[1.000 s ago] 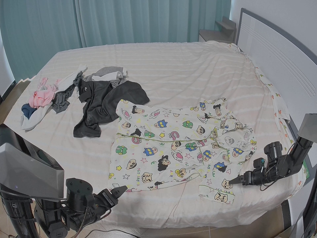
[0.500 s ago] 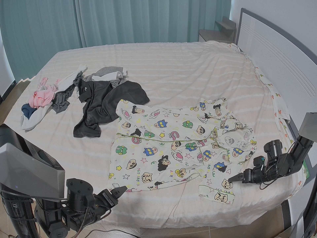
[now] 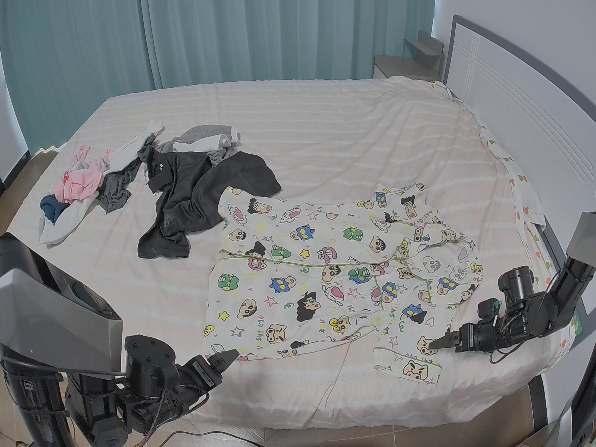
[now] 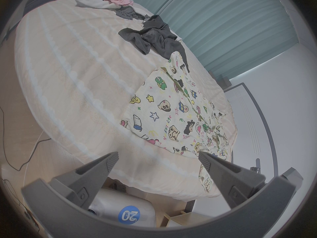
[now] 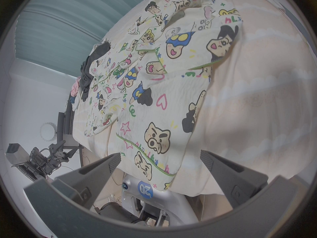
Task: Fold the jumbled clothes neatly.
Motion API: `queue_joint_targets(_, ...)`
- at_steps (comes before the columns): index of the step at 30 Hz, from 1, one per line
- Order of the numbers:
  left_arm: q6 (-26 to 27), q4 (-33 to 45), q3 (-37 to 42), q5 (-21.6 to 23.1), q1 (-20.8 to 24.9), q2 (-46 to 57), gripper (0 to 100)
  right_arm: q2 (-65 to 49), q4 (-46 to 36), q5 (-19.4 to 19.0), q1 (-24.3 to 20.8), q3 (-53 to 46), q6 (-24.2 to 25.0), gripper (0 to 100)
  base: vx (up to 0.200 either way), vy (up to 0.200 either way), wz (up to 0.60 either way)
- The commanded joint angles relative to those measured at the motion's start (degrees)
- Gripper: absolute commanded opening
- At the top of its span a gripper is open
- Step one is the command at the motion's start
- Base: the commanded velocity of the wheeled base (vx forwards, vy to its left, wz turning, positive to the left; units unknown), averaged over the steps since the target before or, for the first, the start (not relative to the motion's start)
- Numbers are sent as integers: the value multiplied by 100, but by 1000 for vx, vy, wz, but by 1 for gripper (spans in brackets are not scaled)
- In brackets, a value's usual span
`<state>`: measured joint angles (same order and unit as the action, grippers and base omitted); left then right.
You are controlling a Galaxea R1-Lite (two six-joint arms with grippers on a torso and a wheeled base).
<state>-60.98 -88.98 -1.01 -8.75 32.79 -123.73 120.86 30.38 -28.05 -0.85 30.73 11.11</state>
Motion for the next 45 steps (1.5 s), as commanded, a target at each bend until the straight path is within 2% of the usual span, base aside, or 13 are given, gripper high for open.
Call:
queue_joint_targets(1, -2, -102, 101, -4, -1, -19, 100, 87, 3, -7, -143, -15, 32, 100, 0, 0, 0)
queue_joint_targets(7, 7, -102, 101, -4, -1, -19, 100, 113, 12, 10, -363, 3, 58, 100, 0, 0, 0)
queue_joint_targets(22, 7, -102, 101, -12, -1, -10, 100, 641, 460, 28, -433, 73, 85, 100, 0, 0, 0)
queue_joint_targets(28, 7, -102, 101, -4, -1, -19, 100, 650, 504, 72, -565, 126, 296, 100, 0, 0, 0)
queue_joint_targets(29, 7, -102, 101, -4, -1, -19, 100, 650, 504, 72, -565, 126, 296, 0, 0, 0, 0)
queue_joint_targets(33, 7, -102, 101, -12, -1, -19, 100, 623, 495, 247, -565, 56, 269, 0, 0, 0, 0)
queue_joint_targets(40, 7, -102, 101, -48, -1, -10, 100, 412, 487, 256, -460, -208, 225, 0, 0, 0, 0)
queue_joint_targets(45, 7, -102, 101, -109, -1, -10, 100, 324, 451, 256, -293, -313, -38, 0, 0, 0, 0)
